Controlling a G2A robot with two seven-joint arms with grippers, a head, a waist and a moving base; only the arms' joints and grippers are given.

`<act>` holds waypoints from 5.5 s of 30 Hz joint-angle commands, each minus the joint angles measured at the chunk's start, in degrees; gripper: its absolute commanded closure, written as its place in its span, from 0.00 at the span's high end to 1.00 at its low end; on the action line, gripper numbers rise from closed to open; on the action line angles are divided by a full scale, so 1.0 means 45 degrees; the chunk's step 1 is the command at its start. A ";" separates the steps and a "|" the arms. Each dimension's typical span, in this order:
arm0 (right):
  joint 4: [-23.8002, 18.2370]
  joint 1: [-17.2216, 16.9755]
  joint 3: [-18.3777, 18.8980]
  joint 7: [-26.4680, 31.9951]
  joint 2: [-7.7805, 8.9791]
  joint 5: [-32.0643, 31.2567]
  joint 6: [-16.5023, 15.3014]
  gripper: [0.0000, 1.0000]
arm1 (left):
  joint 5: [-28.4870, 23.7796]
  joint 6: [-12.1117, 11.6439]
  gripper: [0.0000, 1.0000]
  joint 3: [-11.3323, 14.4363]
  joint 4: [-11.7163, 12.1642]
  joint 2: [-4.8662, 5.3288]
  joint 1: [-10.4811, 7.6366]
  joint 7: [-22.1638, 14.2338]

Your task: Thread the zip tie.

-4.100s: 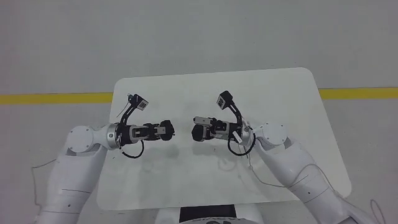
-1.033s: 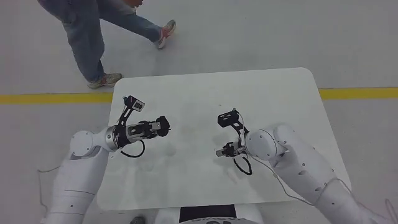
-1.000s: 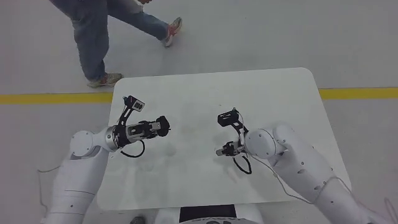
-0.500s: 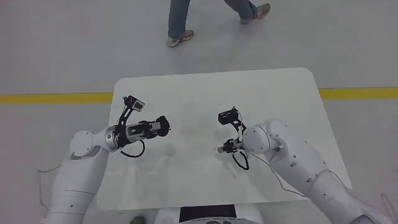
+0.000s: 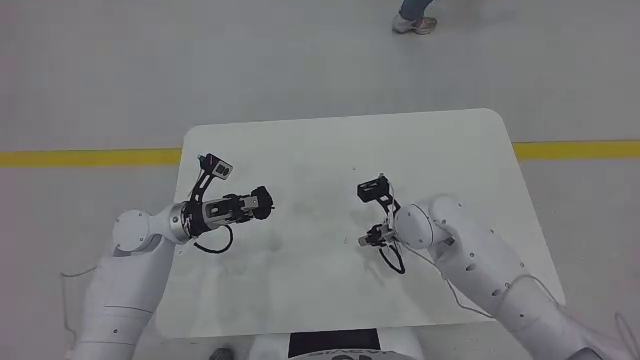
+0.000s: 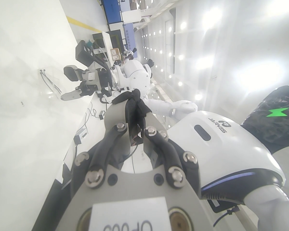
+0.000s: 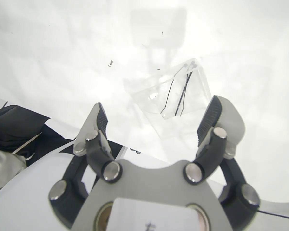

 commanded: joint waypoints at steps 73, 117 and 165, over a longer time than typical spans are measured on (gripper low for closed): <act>0.1301 -0.0493 0.0036 0.0169 -0.0919 -0.2365 0.0186 0.17 | 0.0000 0.0000 0.00 0.0000 0.0000 0.0000 0.0000 0.0000; -0.3506 -0.3797 0.4582 -0.0895 -0.0662 -0.0148 0.0186 0.00 | 0.0000 0.0000 0.00 0.0000 0.0000 0.0000 0.0000 0.0000; -0.6095 -0.8417 0.4751 -1.3725 -0.1177 0.6415 -0.3689 0.00 | -0.1992 0.0000 0.00 0.2750 0.1131 0.0117 -0.0207 0.0938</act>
